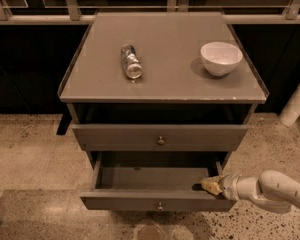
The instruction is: Open middle drawer
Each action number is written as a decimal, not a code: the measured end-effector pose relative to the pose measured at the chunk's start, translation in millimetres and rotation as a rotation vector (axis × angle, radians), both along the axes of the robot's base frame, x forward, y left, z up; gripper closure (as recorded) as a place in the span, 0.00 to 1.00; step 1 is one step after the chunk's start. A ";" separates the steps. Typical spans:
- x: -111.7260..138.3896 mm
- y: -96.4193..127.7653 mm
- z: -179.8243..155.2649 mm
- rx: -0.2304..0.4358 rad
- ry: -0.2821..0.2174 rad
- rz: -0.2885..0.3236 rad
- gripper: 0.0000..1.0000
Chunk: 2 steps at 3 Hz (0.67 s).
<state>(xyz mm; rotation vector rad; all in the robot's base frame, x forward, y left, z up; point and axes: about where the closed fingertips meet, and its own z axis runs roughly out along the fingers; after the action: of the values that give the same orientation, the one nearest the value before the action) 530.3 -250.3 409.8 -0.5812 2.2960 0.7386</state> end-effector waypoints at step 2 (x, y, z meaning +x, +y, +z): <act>-24.9 2.4 -0.5 0.034 0.027 0.082 1.00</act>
Offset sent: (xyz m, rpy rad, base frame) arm -0.0677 -0.0003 0.0024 0.0825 0.0606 0.2034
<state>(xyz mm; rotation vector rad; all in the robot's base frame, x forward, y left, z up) 505.4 -248.0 409.3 -0.6565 2.2911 0.8273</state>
